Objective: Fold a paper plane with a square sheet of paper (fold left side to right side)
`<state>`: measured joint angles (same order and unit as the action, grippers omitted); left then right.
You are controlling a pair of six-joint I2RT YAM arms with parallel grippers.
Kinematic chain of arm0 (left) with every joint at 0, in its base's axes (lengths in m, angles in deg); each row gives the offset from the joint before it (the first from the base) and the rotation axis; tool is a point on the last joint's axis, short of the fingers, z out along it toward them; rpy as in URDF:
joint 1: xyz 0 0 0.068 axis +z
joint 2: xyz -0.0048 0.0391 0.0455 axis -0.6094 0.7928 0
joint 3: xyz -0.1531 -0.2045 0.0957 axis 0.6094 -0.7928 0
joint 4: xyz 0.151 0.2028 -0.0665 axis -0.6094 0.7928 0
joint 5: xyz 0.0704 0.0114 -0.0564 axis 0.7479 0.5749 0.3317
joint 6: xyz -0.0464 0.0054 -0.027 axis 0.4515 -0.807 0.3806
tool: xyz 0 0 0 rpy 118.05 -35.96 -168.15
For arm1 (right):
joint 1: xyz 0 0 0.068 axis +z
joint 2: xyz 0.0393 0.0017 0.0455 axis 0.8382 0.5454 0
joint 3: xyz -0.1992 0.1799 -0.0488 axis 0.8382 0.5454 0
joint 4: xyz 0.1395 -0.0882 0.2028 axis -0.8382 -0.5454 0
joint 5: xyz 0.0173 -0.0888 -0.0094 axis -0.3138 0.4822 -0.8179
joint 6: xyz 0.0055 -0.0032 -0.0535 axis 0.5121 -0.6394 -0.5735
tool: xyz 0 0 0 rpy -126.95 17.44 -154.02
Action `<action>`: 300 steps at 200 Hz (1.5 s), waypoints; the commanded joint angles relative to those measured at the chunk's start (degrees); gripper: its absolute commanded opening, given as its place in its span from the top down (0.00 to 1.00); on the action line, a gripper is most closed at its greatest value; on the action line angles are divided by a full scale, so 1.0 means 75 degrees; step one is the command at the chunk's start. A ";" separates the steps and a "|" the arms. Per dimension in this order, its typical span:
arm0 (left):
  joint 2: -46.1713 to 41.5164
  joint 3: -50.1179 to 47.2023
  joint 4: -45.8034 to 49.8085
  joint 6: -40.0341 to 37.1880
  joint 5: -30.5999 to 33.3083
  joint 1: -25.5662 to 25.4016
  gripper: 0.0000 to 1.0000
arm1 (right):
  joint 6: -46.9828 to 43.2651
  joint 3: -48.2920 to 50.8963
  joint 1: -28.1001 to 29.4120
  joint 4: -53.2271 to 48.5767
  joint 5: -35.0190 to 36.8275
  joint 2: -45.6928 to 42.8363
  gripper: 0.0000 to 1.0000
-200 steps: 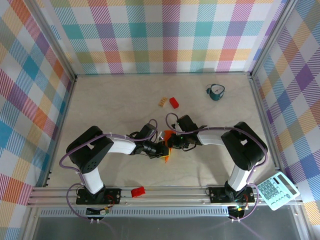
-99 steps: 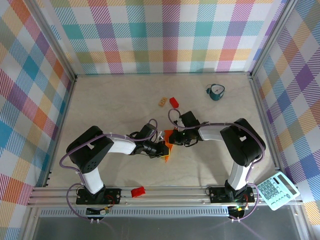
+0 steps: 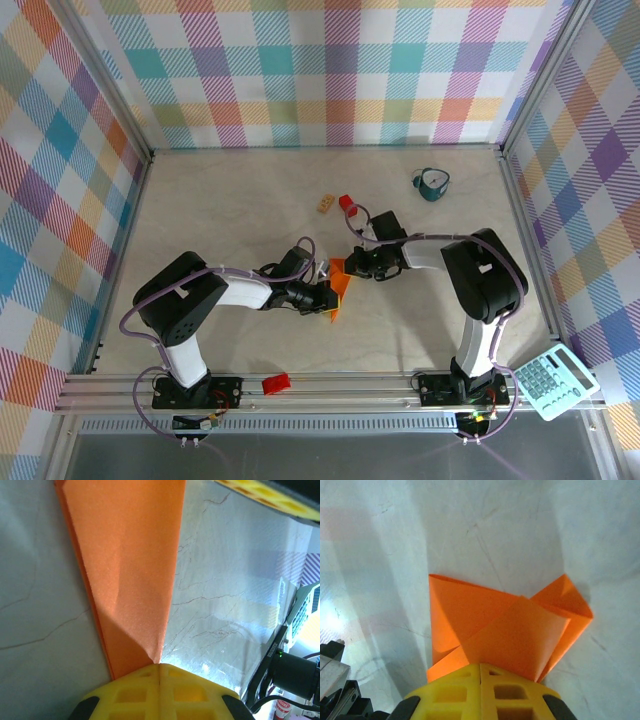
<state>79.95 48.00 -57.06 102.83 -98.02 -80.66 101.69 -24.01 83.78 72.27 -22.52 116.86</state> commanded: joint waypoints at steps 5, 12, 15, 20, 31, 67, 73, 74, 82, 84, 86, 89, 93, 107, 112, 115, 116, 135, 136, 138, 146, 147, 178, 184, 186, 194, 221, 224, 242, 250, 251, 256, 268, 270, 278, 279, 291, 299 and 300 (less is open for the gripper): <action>0.0369 -0.0427 0.1040 0.0003 0.0304 -0.0129 1.00 | -0.0341 -0.0223 -0.0385 0.0005 0.0713 0.0315 0.97; 0.0369 -0.0439 0.1018 0.0014 0.0304 -0.0132 1.00 | -0.0379 -0.0291 -0.0429 -0.0018 0.0700 0.0355 0.97; 0.0369 -0.0439 0.1005 0.0019 0.0301 -0.0125 1.00 | -0.0389 -0.0318 -0.0450 -0.0034 0.0700 0.0376 0.97; 0.0363 -0.0439 0.1010 0.0013 0.0304 -0.0126 1.00 | -0.0407 -0.0361 -0.0472 -0.0064 0.0700 0.0408 0.97; 0.0363 -0.0439 0.0988 0.0025 0.0304 -0.0132 1.00 | -0.0421 -0.0440 -0.0569 -0.0063 0.0683 0.0470 0.97; 0.0367 -0.0462 0.0917 0.0059 0.0298 -0.0134 1.00 | -0.0496 -0.0757 -0.0809 -0.0114 0.0572 0.0723 0.97; 0.0369 -0.0462 0.0899 0.0072 0.0285 -0.0143 1.00 | -0.0508 -0.0811 -0.0851 -0.0132 0.0554 0.0779 0.97; 0.0369 -0.0462 0.0896 0.0070 0.0289 -0.0145 1.00 | -0.0513 -0.0825 -0.0860 -0.0138 0.0551 0.0785 0.97; 0.0369 -0.0451 0.0881 0.0081 0.0281 -0.0157 1.00 | -0.0525 -0.0924 -0.0914 -0.0166 0.0488 0.0853 0.97; 0.0354 -0.0451 0.0881 0.0082 0.0287 -0.0158 1.00 | -0.0536 -0.0951 -0.0925 -0.0173 0.0474 0.0865 0.97; 0.0353 -0.0451 0.0875 0.0079 0.0291 -0.0158 1.00 | -0.0532 -0.0969 -0.0945 -0.0169 0.0462 0.0877 0.97; 0.0357 -0.0451 0.0870 0.0087 0.0303 -0.0158 1.00 | -0.0534 -0.1016 -0.0966 -0.0176 0.0445 0.0893 0.97; 0.0354 -0.0451 0.0858 0.0099 0.0304 -0.0158 1.00 | -0.0531 -0.1062 -0.0988 -0.0206 0.0417 0.0913 0.97; 0.0335 -0.0462 0.0785 0.0124 0.0304 -0.0169 1.00 | -0.0567 -0.1272 -0.1046 -0.0314 0.0362 0.0921 0.97; 0.0333 -0.0480 0.0746 0.0135 0.0304 -0.0170 1.00 | -0.0596 -0.1350 -0.1050 -0.0376 0.0349 0.0899 0.97; 0.0325 -0.0485 0.0712 0.0147 0.0304 -0.0171 1.00 | -0.0611 -0.1398 -0.1052 -0.0413 0.0349 0.0878 0.97; 0.0318 -0.0485 0.0703 0.0154 0.0304 -0.0176 1.00 | -0.0624 -0.1411 -0.1049 -0.0437 0.0349 0.0870 0.97; 0.0275 -0.0531 0.0516 0.0216 0.0298 -0.0187 1.00 | -0.0680 -0.1584 -0.1046 -0.0627 0.0337 0.0620 0.97; 0.0275 -0.0532 0.0511 0.0223 0.0301 -0.0190 1.00 | -0.0688 -0.1587 -0.1046 -0.0661 0.0337 0.0606 0.97; 0.0275 -0.0532 0.0507 0.0226 0.0301 -0.0189 1.00 | -0.0685 -0.1588 -0.1055 -0.0680 0.0337 0.0566 0.97; 0.0250 -0.0533 0.0477 0.0224 0.0298 -0.0187 1.00 | -0.0687 -0.1586 -0.1046 -0.0726 0.0316 0.0413 0.97; 0.0251 -0.0533 0.0474 0.0227 0.0301 -0.0184 1.00 | -0.0685 -0.1576 -0.1052 -0.0740 0.0315 0.0391 0.97; 0.0182 -0.0533 0.0385 0.0227 0.0332 -0.0192 1.00 | -0.0409 -0.0931 -0.0981 -0.0620 -0.0016 -0.0447 0.97; 0.0170 -0.0533 0.0367 0.0221 0.0345 -0.0192 1.00 | -0.0321 -0.0750 -0.0920 -0.0591 -0.0076 -0.0607 0.97; 0.0164 -0.0533 0.0366 0.0225 0.0349 -0.0190 1.00 | -0.0300 -0.0682 -0.0894 -0.0590 -0.0098 -0.0669 0.97; 0.0147 -0.0533 0.0354 0.0227 0.0351 -0.0192 1.00 | -0.0214 -0.0454 -0.0772 -0.0587 -0.0165 -0.0864 0.97; 0.0088 -0.0521 0.0319 0.0223 0.0352 -0.0193 1.00 | 0.0161 0.0203 -0.0144 -0.0514 -0.0329 -0.1330 0.96; 0.0077 -0.0521 0.0327 0.0224 0.0360 -0.0193 1.00 | 0.0225 0.0264 -0.0063 -0.0515 -0.0341 -0.1355 0.96; 0.0061 -0.0509 0.0330 0.0224 0.0369 -0.0192 1.00 | 0.0573 0.0493 0.0325 -0.0342 -0.0412 -0.1388 0.96; 0.0048 -0.0509 0.0325 0.0229 0.0377 -0.0193 1.00 | 0.0705 0.0552 0.0464 -0.0233 -0.0433 -0.1350 0.96; 0.0044 -0.0509 0.0322 0.0224 0.0382 -0.0193 1.00 | 0.0733 0.0566 0.0497 -0.0222 -0.0445 -0.1335 0.96; 0.0030 -0.0498 0.0319 0.0226 0.0384 -0.0191 1.00 | 0.0756 0.0576 0.0553 -0.0199 -0.0451 -0.1314 0.96; 0.0021 -0.0497 0.0319 0.0221 0.0386 -0.0186 1.00 | 0.0824 0.0609 0.0684 -0.0139 -0.0418 -0.1224 0.96; 0.0018 -0.0497 0.0319 0.0222 0.0383 -0.0191 1.00 | 0.0836 0.0604 0.0702 -0.0149 -0.0423 -0.1207 0.96; 0.0010 -0.0497 0.0307 0.0236 0.0376 -0.0193 1.00 | 0.0900 0.0613 0.0755 -0.0073 -0.0432 -0.1126 0.96; 0.0002 -0.0497 0.0307 0.0233 0.0375 -0.0193 1.00 | 0.0905 0.0620 0.0757 -0.0062 -0.0434 -0.1111 0.96; -0.0014 -0.0497 0.0284 0.0252 0.0373 -0.0193 1.00 | 0.0967 0.0623 0.0810 0.0057 -0.0524 -0.0964 0.96; -0.0030 -0.0486 0.0284 0.0251 0.0369 -0.0187 1.00 | 0.0976 0.0602 0.0838 0.0076 -0.0541 -0.0855 0.96; -0.0030 -0.0492 0.0284 0.0253 0.0366 -0.0190 1.00 | 0.0979 0.0596 0.0839 0.0054 -0.0542 -0.0846 0.96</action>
<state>79.49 46.44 -60.41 104.52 -96.95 -81.03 107.00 -19.61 89.50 70.39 -24.99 108.03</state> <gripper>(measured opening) 0.050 0.050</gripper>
